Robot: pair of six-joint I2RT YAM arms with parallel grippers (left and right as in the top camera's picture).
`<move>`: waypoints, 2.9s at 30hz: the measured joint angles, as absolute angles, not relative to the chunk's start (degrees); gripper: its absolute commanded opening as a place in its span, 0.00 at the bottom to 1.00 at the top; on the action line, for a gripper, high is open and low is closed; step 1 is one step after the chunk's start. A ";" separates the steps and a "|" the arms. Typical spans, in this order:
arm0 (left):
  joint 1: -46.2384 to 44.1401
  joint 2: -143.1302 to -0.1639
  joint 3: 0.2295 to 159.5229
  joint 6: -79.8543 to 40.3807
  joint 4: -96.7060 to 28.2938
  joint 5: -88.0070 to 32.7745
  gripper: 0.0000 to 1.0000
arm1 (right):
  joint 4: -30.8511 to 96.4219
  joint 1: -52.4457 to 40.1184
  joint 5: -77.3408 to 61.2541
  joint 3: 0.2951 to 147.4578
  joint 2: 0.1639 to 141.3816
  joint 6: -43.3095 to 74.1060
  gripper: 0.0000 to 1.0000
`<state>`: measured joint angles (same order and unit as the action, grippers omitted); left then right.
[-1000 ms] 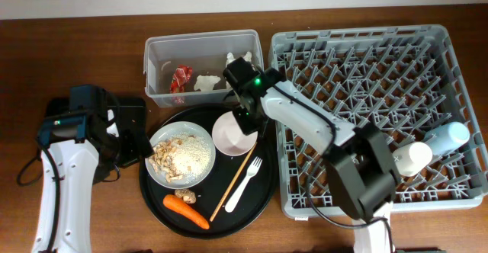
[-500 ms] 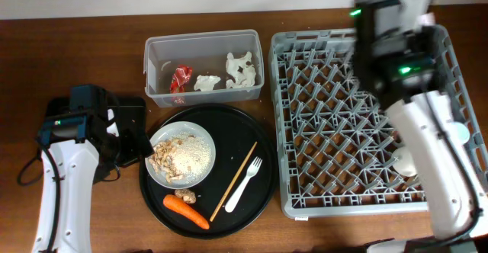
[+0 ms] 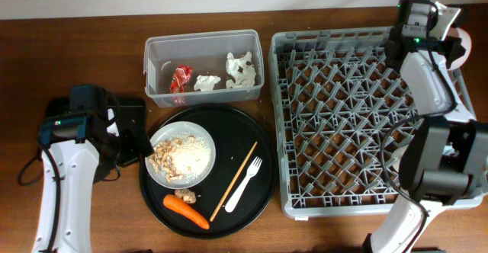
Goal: Sort waste into correct bins and load items into the dishwasher rack
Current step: 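Grasp the pink bowl with the right gripper and place it in the rack, then grasp the rim of the white plate with the left gripper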
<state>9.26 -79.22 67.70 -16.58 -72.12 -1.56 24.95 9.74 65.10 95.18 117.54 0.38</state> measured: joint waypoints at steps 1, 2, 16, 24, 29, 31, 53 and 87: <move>9.26 -79.22 67.70 -16.58 -72.14 -1.56 0.99 | 24.73 9.78 65.08 95.18 118.26 -0.19 0.04; 9.26 -79.22 67.70 -16.58 -72.14 -1.58 0.99 | 24.56 9.78 65.08 95.18 118.80 -0.54 0.04; 9.26 -79.22 67.70 -16.60 -71.70 -3.03 0.99 | 25.85 5.74 65.12 94.26 119.22 -1.43 0.04; 9.26 -79.22 67.70 -16.58 -71.46 -3.05 0.99 | 33.28 3.07 67.51 94.32 119.09 3.29 0.04; 9.26 -79.22 67.70 -16.58 -71.44 -3.05 0.99 | 36.38 1.72 67.68 94.32 119.09 4.78 0.04; 9.26 -79.22 67.70 -16.58 -71.35 -3.05 0.99 | 38.41 1.69 67.53 94.32 119.07 6.02 0.04; 9.26 -79.22 67.70 -16.58 -70.02 -3.05 0.99 | 63.64 -6.09 27.49 92.95 106.10 13.34 0.63; -24.16 -104.60 67.37 -27.97 -39.57 -10.15 0.99 | 84.25 1.80 -9.39 80.44 82.24 7.49 0.43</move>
